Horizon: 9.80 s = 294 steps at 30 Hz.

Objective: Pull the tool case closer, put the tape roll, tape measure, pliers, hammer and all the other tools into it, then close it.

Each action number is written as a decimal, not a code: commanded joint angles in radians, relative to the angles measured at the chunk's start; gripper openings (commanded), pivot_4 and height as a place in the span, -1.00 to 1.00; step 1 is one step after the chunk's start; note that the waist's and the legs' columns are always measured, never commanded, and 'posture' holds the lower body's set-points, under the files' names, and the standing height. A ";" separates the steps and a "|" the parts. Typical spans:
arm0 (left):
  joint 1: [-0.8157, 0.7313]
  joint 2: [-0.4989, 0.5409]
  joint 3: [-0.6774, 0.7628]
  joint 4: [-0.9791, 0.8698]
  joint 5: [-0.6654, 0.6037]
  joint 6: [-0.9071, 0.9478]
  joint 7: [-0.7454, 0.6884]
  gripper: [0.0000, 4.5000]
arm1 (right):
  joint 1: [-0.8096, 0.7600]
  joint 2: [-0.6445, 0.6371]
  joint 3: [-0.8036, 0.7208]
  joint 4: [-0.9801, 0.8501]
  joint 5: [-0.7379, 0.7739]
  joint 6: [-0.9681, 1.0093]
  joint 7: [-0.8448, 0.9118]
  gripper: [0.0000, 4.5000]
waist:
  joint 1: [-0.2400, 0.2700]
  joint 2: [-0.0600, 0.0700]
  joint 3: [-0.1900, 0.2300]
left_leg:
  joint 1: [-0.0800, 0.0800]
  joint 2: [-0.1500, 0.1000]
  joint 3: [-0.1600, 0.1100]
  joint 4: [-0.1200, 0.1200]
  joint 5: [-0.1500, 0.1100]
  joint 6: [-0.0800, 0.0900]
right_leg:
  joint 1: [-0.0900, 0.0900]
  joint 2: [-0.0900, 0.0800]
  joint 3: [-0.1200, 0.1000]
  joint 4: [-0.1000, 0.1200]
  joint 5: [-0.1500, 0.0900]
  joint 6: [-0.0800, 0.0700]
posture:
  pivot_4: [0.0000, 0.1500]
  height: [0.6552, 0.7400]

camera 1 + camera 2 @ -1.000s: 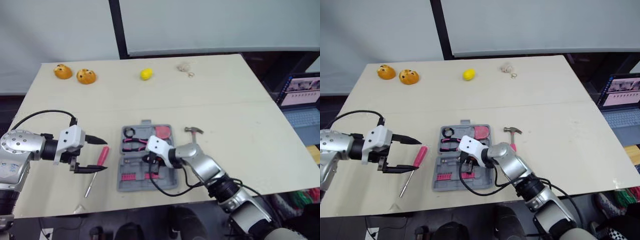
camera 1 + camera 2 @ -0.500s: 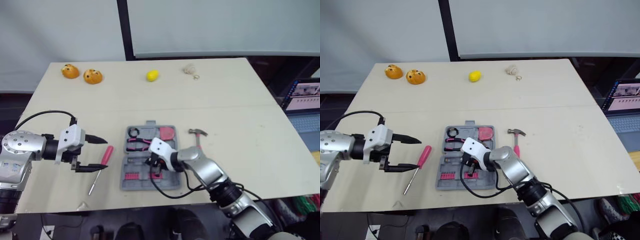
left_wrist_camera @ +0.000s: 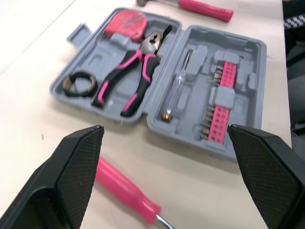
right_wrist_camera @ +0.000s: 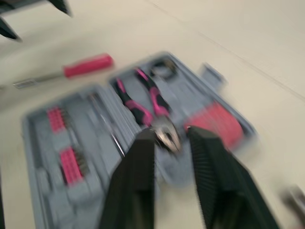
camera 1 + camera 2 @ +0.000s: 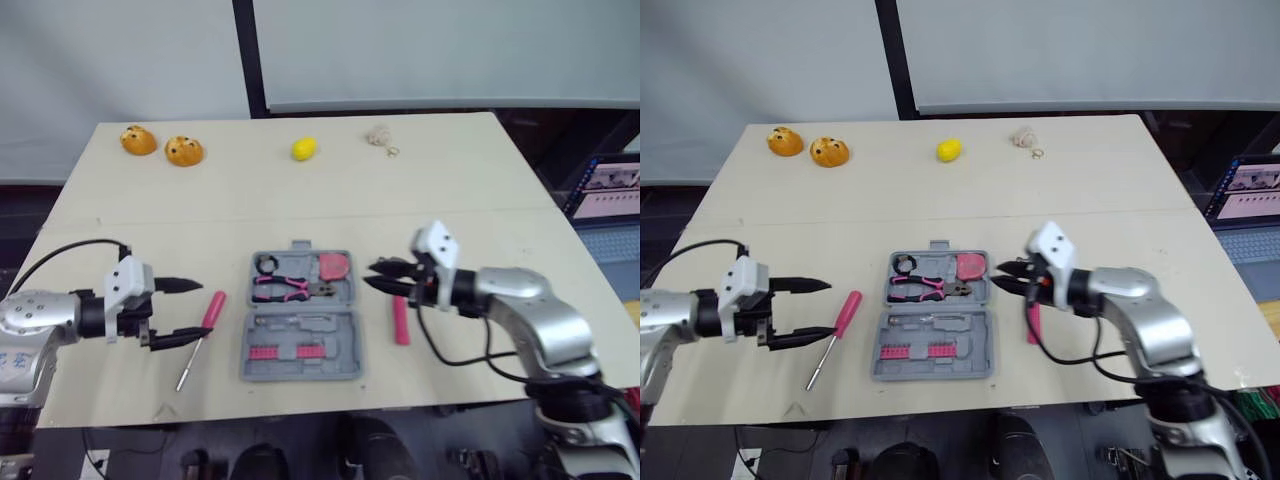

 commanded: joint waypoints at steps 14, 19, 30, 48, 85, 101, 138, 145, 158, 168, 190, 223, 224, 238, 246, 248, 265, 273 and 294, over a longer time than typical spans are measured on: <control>0.359 -0.012 0.464 0.209 -0.011 -0.006 0.164 1.00 | 0.610 -0.266 -0.715 0.101 0.009 -0.124 0.110 0.96 | 0.015 -0.003 0.002 | 0.005 0.000 0.001 -0.004 -0.006 0.004 | 0.003 0.000 0.001 -0.005 0.001 0.002 | 1.00 0.74; 0.326 -0.009 0.411 0.162 -0.021 0.003 0.158 1.00 | 0.591 -0.225 -0.688 0.074 0.042 -0.121 0.058 0.96 | 0.015 -0.003 0.002 | 0.005 0.000 0.001 -0.004 -0.006 0.003 | 0.003 0.000 0.001 -0.005 0.001 0.002 | 1.00 0.74; 0.044 0.018 0.114 -0.243 -0.154 0.181 0.089 1.00 | 0.394 0.063 -0.505 -0.266 0.192 0.251 -0.386 0.96 | 0.012 -0.002 0.002 | 0.003 -0.001 0.001 -0.004 -0.003 -0.002 | 0.003 -0.001 0.003 -0.004 0.002 0.003 | 1.00 0.74; -0.333 -0.061 -0.202 -0.296 -0.188 0.209 -0.007 1.00 | -0.141 0.445 0.007 0.042 -0.089 0.392 -0.908 0.96 | -0.009 0.005 0.003 | 0.003 -0.002 0.003 -0.001 -0.001 -0.005 | 0.000 0.016 0.016 -0.003 0.002 0.002 | 1.00 0.74; -0.360 -0.063 -0.239 -0.275 -0.184 0.210 -0.106 1.00 | 0.157 0.505 -0.043 -0.183 -0.185 0.403 -0.900 -0.97 | -0.017 0.005 0.003 | 0.003 -0.002 0.004 -0.003 -0.001 -0.006 | 0.000 0.019 0.023 -0.003 0.002 0.003 | 1.00 0.74; -0.246 0.064 -0.122 -0.264 -0.178 0.185 -0.153 1.00 | 0.058 -0.218 0.031 -0.297 0.093 0.426 -0.238 0.99 | -0.009 0.004 0.006 | 0.006 -0.003 0.003 -0.002 -0.003 -0.003 | 0.001 0.017 0.023 -0.006 0.003 0.004 | 1.00 0.74; -0.278 0.027 -0.128 -0.255 -0.157 0.146 -0.069 1.00 | -0.643 -0.144 0.808 0.906 -1.158 -1.796 0.018 -0.74 | -0.032 0.002 0.014 | 0.021 0.006 0.027 -0.002 -0.003 -0.006 | 0.000 0.019 0.031 0.004 0.000 -0.002 | 1.00 0.74; -0.276 0.021 -0.129 -0.257 -0.154 0.146 -0.064 1.00 | -0.556 -0.271 0.730 0.779 -0.905 -1.636 0.239 -0.97 | -0.029 0.007 0.017 | 0.021 0.007 0.027 -0.003 -0.003 -0.007 | 0.000 0.019 0.030 0.005 -0.001 -0.004 | 1.00 0.74; -0.271 -0.014 -0.152 -0.255 -0.139 0.130 -0.051 1.00 | -0.173 -0.269 0.380 0.032 -0.596 0.220 0.410 -0.97 | -0.008 0.007 0.017 | 0.020 0.006 0.013 0.000 -0.005 -0.008 | 0.000 0.020 0.029 0.006 -0.001 -0.003 | 1.00 0.74; -0.261 -0.026 -0.150 -0.260 -0.135 0.123 -0.038 1.00 | -0.409 0.045 0.259 0.305 -0.503 0.867 0.061 -0.97 | -0.012 0.006 0.016 | 0.017 -0.001 0.007 0.000 -0.004 -0.008 | 0.000 0.020 0.027 0.006 0.000 -0.004 | 1.00 0.74; -0.321 -0.031 -0.181 -0.219 -0.142 0.128 -0.090 1.00 | 0.074 0.194 -0.153 -0.365 -0.270 0.667 -0.299 0.97 | -0.006 0.006 0.016 | 0.014 -0.002 0.005 -0.002 -0.005 -0.009 | 0.001 0.021 0.026 0.002 0.001 -0.001 | 1.00 0.74; -0.329 -0.011 -0.165 -0.220 -0.146 0.131 -0.115 1.00 | 0.242 0.378 -0.060 -0.191 -0.195 0.261 -0.611 0.97 | -0.012 0.003 0.015 | 0.020 -0.002 0.005 -0.006 -0.005 -0.011 | 0.003 0.026 0.034 0.002 0.001 -0.002 | 1.00 0.74; -0.323 -0.005 -0.159 -0.224 -0.148 0.134 -0.116 1.00 | 0.236 0.373 -0.059 -0.180 -0.194 0.260 -0.612 0.97 | -0.012 0.003 0.015 | 0.020 -0.002 0.005 -0.006 -0.005 -0.011 | 0.003 0.026 0.034 0.002 0.001 -0.002 | 1.00 0.74; -0.332 -0.012 -0.168 -0.216 -0.129 0.121 -0.105 1.00 | 0.154 0.356 -0.001 -0.017 -0.224 0.291 -0.683 -0.34 | -0.012 0.003 0.015 | 0.020 -0.002 0.005 -0.006 -0.005 -0.011 | 0.003 0.025 0.034 0.001 0.001 -0.002 | 1.00 0.74; -0.334 -0.010 -0.168 -0.211 -0.128 0.116 -0.110 1.00 | 0.145 0.360 -0.014 -0.070 -0.205 0.317 -0.693 -0.97 | -0.012 0.001 0.013 | 0.020 -0.002 0.004 -0.006 -0.005 -0.011 | 0.003 0.025 0.033 0.001 0.001 -0.002 | 1.00 0.74; -0.332 -0.008 -0.168 -0.208 -0.127 0.114 -0.113 1.00 | 0.132 0.347 -0.023 -0.095 -0.196 0.325 -0.683 -0.97 | -0.012 0.001 0.013 | 0.020 -0.002 0.005 -0.006 -0.005 -0.011 | 0.002 0.025 0.033 0.001 0.001 -0.002 | 1.00 0.74; -0.281 0.055 -0.129 -0.185 -0.117 0.099 -0.152 1.00 | -0.041 0.037 0.092 -0.315 0.078 0.435 -0.347 -0.97 | 0.022 0.012 0.021 | -0.010 -0.030 -0.090 -0.008 0.013 0.000 | 0.017 -0.011 -0.030 -0.015 0.003 0.002 | 1.00 0.74; -0.168 0.132 -0.129 -0.122 -0.041 -0.012 -0.241 1.00 | -0.301 -0.122 0.403 -0.326 0.174 0.493 -0.128 -0.97 | 0.015 0.013 0.022 | -0.015 -0.033 -0.092 0.000 0.006 0.012 | 0.017 -0.014 -0.033 -0.016 0.004 0.003 | 1.00 0.74; -0.177 0.106 -0.213 0.100 0.108 -0.245 -0.288 1.00 | -0.715 0.055 0.950 -0.014 -0.026 0.505 -0.126 -0.97 | 0.015 0.013 0.022 | -0.017 -0.035 -0.092 0.001 0.008 0.008 | 0.016 -0.017 -0.035 -0.013 0.005 0.004 | 1.00 0.74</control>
